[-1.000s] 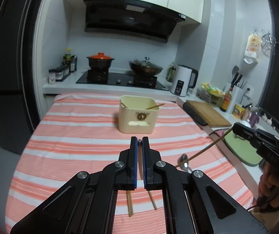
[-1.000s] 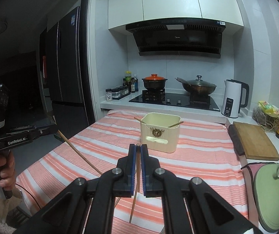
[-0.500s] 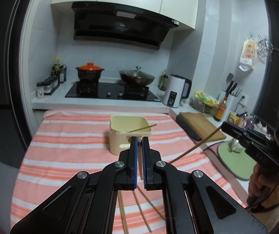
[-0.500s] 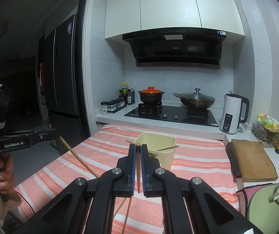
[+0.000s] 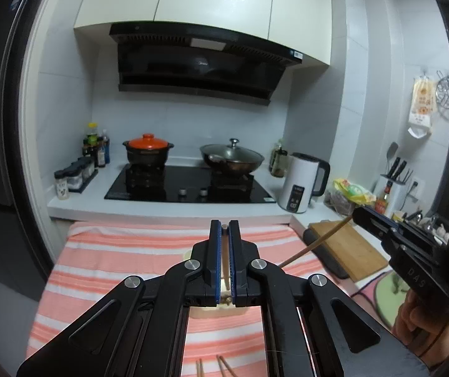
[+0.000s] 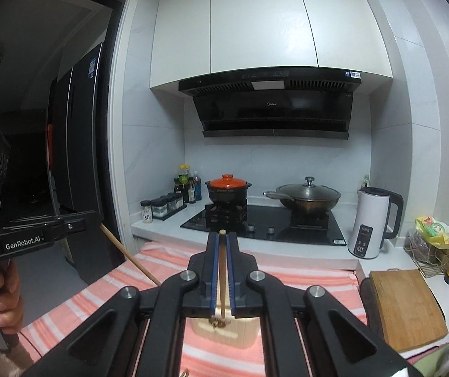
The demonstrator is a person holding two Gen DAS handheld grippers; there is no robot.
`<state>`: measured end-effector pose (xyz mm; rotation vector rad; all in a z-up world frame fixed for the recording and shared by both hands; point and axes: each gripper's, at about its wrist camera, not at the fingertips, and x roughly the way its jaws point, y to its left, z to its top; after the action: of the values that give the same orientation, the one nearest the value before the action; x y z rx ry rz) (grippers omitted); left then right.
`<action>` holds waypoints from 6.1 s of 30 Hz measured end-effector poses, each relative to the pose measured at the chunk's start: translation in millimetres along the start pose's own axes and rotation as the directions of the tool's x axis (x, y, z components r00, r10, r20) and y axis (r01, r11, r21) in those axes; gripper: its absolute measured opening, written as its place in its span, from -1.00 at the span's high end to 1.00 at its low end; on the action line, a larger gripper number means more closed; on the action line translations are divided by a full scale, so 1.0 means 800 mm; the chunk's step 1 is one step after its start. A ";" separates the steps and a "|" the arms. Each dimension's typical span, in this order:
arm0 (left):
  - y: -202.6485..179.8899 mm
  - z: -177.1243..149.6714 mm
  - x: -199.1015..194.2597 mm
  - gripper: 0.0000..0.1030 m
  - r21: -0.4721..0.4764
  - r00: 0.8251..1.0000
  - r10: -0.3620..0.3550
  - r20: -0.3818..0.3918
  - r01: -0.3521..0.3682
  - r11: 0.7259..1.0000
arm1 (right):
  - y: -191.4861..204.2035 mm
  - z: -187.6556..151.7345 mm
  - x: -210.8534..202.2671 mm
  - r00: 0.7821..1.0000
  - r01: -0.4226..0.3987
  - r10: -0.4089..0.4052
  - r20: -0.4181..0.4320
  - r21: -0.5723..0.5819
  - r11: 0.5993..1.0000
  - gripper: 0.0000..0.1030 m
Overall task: Organize utensils
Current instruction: 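Carry the chopstick in the right gripper to the holder box, then open the right gripper to drop the chopstick into the box, then move the open right gripper back over the remaining chopsticks, then close the right gripper on a wooden chopstick and lift it, then carry the chopstick in the right gripper over the holder box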
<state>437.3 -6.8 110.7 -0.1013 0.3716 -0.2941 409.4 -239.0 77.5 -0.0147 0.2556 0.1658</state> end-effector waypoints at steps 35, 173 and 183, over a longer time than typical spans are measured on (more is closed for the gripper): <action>0.020 -0.221 0.039 -0.79 0.061 0.930 0.044 -0.366 -0.023 0.998 | 0.001 -0.164 0.057 0.966 -0.063 0.081 -0.246 0.081 0.995 -0.45; 0.006 -0.163 -0.141 0.92 0.001 0.987 -0.008 -0.162 0.009 1.000 | 0.051 -0.133 -0.131 0.976 -0.057 0.058 -0.209 0.012 0.998 0.91; 0.003 -0.077 -0.085 0.92 -0.027 0.995 -0.039 -0.095 0.037 0.999 | 0.029 -0.073 -0.082 0.992 -0.014 0.014 -0.123 -0.004 1.000 0.91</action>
<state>354.3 12.9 76.6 -0.1192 0.4692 -0.3327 328.7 -228.8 37.5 -0.0284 0.3778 0.1798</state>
